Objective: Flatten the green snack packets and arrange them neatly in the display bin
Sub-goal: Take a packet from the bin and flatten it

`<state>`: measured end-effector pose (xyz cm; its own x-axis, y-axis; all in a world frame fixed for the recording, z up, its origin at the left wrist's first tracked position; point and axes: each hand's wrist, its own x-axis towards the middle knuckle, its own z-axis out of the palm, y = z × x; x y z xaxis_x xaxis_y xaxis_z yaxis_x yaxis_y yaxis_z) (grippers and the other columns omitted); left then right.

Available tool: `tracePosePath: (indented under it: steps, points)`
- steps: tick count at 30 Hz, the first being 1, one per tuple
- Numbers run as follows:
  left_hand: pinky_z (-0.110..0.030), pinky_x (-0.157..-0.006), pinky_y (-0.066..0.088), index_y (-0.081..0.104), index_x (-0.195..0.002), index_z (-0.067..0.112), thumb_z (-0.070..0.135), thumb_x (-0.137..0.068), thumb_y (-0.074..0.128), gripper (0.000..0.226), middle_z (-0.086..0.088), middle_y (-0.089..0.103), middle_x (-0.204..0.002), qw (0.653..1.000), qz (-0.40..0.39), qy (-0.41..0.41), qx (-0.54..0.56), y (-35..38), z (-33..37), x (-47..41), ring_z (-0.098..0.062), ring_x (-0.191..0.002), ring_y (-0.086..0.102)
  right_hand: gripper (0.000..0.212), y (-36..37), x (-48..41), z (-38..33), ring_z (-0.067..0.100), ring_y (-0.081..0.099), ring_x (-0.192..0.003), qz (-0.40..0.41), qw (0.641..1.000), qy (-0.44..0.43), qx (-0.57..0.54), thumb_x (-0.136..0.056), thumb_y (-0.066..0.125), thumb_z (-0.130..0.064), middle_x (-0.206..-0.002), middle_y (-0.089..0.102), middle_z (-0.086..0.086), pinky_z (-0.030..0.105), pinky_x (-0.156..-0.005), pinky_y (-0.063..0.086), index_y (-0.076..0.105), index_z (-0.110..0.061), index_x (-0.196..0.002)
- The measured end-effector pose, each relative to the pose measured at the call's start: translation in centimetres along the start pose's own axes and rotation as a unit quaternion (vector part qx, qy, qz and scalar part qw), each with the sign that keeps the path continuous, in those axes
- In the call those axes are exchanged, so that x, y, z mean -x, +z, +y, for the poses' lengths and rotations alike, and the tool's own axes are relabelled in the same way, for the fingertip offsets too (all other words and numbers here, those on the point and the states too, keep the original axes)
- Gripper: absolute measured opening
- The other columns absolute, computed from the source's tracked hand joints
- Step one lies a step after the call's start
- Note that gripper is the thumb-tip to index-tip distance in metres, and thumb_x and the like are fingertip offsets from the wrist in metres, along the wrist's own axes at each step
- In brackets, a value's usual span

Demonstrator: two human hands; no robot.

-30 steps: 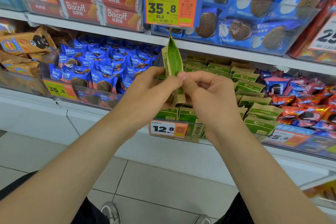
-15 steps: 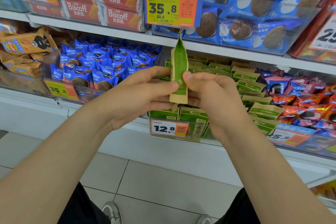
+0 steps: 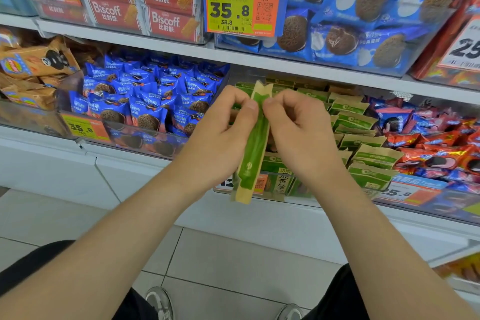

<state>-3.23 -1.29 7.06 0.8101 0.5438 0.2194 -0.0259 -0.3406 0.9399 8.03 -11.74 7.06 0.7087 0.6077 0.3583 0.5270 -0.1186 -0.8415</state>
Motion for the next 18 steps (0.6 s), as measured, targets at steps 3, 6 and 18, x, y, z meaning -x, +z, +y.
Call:
tracePosePath:
  steps: [3, 6, 18]
  points:
    - [-0.032, -0.065, 0.037, 0.054, -0.097, 0.017, 0.030, -0.114, 0.046, 0.022, -0.002, 0.048, -0.075, 0.999, 0.002, -0.036, 0.024, -0.1, -0.1, 0.0, -0.018, -0.068, 0.043, 0.036, 0.0, -0.3, -0.2, 0.047, 0.059, -0.074, -0.034, 0.989, 0.069, -0.129, -0.105, 0.057, -0.022, -0.079, 0.063, 0.029, 0.055, -0.077, 0.062, 0.065, 0.009, -0.088]
    - [-0.043, -0.073, 0.036, 0.055, -0.099, 0.014, 0.032, -0.113, 0.049, 0.023, -0.007, 0.051, -0.084, 0.995, -0.005, -0.067, 0.071, -0.4, -0.3, -0.4, -0.024, -0.076, 0.041, 0.036, -0.2, 0.0, -0.8, 0.023, 0.054, -0.072, -0.048, 0.978, 0.127, -0.160, -0.106, 0.059, -0.020, -0.077, 0.060, 0.013, 0.032, -0.068, 0.048, 0.068, 0.008, -0.085]
    - [-0.041, -0.069, 0.060, 0.063, -0.107, 0.014, 0.031, -0.110, 0.054, 0.020, -0.013, 0.074, -0.087, 0.980, -0.104, -0.112, 0.126, -1.0, 0.2, 0.0, -0.027, -0.076, 0.070, 0.038, -2.3, -0.4, -0.2, -0.003, 0.059, -0.081, -0.069, 0.997, -0.003, 0.028, -0.090, 0.078, -0.051, -0.100, 0.066, -0.006, 0.017, -0.072, 0.049, 0.067, -0.031, -0.121]
